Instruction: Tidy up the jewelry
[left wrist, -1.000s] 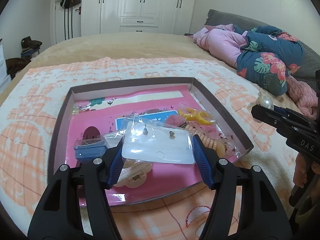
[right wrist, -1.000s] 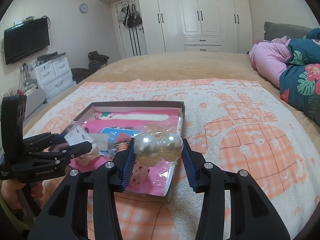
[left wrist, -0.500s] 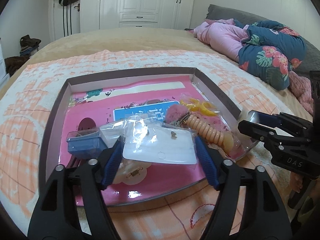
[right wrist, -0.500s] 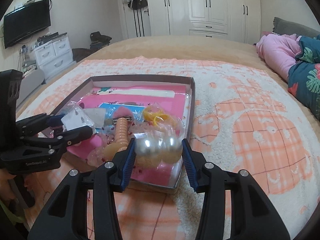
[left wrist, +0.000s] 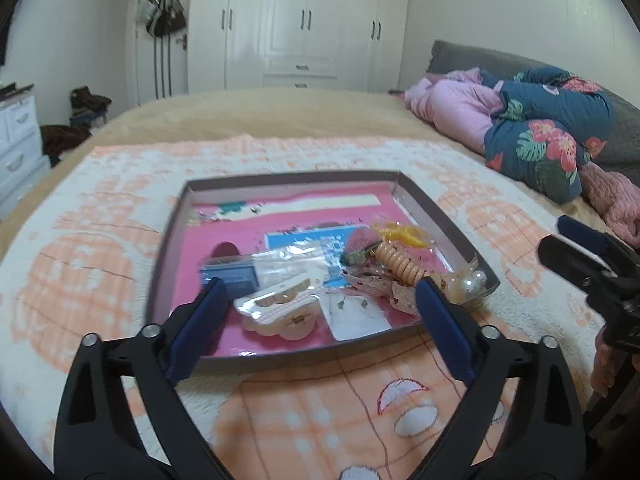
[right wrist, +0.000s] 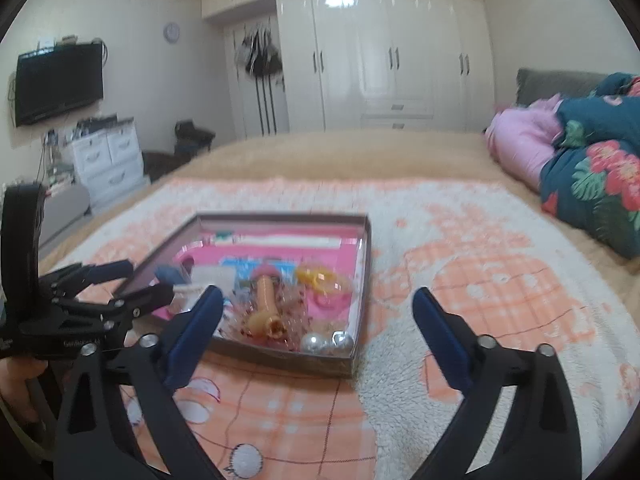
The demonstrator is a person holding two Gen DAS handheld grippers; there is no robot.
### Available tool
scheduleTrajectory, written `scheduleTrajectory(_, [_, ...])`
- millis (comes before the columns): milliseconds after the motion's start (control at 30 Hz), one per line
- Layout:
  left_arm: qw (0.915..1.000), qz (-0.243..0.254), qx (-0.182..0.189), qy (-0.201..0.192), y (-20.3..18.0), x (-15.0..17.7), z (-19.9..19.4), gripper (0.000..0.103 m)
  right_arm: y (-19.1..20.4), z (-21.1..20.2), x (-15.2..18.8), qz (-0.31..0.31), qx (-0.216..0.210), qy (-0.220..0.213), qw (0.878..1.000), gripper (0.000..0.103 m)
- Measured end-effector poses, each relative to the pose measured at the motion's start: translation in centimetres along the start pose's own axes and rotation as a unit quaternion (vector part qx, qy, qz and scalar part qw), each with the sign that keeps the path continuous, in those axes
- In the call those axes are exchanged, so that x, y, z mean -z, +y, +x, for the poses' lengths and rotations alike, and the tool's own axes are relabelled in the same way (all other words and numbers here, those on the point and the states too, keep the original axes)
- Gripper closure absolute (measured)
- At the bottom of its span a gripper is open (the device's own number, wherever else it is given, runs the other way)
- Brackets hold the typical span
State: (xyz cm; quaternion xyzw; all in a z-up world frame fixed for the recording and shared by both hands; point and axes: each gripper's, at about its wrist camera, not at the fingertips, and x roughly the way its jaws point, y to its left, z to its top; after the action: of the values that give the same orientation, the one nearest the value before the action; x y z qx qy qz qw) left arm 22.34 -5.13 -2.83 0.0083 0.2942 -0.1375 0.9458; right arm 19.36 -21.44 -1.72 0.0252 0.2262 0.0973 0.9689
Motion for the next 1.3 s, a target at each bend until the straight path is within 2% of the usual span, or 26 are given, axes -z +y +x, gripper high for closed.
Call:
scheduleTrajectory(133, [0.9995,-0.005,-0.013,-0.028,0.2,0.1,-2.4,0.012,0.3,-2.2,-0.2,0.007,0.012,-0.047,0.999,0.007])
scheduleTrajectory(200, [0.9989,-0.010,-0.016,-0.043,0.3,0.4,-3.6,0.012,0.4,-2.8,0.1,0.004,0.017,-0.057,0.998,0.007])
scheduleTrajectory(633, [0.9943,-0.027,-0.038,-0.096,-0.4,3.0,-8.1,0.011,2.0,-6.7,3.0,-0.013,0.038,-0.087,0.995,0.006])
scheduleTrajectory(800, [0.9938,-0.030,-0.040,-0.100,-0.4,3.4,-8.4,0.011,2.5,-7.2,3.5,-0.021,0.040,-0.097,0.994,0.006])
scheduleTrajectory(1300, [0.9945,-0.032,-0.039,-0.092,-0.4,3.4,-8.0,0.011,2.9,-6.3,3.8,-0.018,0.033,-0.073,0.997,0.006])
